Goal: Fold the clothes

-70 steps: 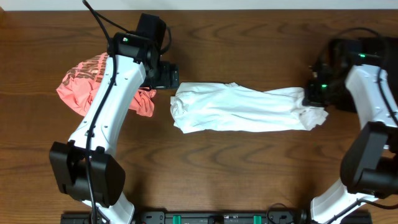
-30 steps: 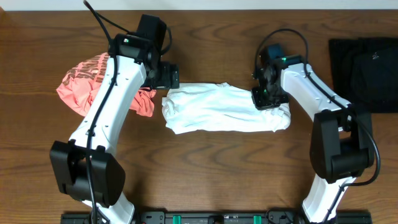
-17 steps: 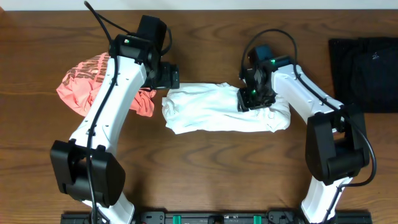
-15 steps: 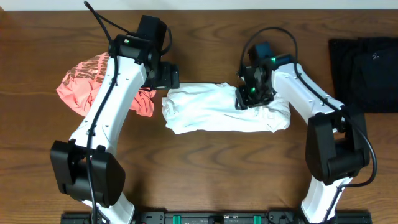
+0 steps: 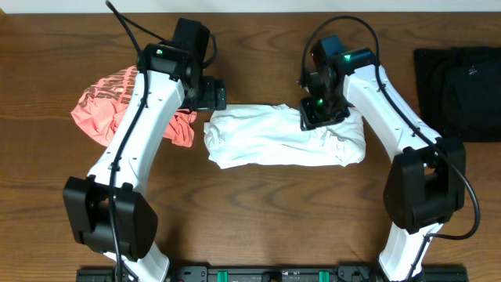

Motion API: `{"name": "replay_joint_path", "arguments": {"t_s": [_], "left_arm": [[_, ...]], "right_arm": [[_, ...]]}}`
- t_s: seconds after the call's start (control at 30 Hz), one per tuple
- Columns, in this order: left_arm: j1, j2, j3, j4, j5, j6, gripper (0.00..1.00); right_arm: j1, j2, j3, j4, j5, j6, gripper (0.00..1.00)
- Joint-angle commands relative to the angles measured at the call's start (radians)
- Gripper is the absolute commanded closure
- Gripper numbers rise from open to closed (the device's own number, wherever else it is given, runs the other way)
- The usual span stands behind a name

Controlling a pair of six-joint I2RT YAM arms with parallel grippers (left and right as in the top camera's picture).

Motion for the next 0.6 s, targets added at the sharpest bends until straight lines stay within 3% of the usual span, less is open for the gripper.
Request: {"name": "replay_joint_path", "arguments": {"t_s": [0.0, 0.1, 0.2, 0.37, 0.57], "left_arm": [[0.013, -0.005, 0.002, 0.003, -0.012, 0.036, 0.02], [0.037, -0.006, 0.012, 0.003, -0.012, 0.035, 0.02], [0.067, -0.007, 0.015, 0.003, -0.011, 0.035, 0.02], [0.108, -0.007, 0.014, -0.008, -0.011, 0.035, 0.02], [0.121, -0.007, 0.014, -0.009, -0.011, 0.035, 0.02]], "right_arm": [[0.007, -0.001, 0.018, -0.057, 0.134, 0.035, 0.53], [0.007, -0.001, 0.018, -0.101, 0.249, 0.094, 0.36], [0.007, -0.001, 0.018, -0.117, 0.287, 0.112, 0.33], [0.005, -0.001, 0.015, -0.113, 0.288, 0.111, 0.36], [0.005, -0.001, -0.024, -0.098, 0.287, 0.111, 0.53]]}}
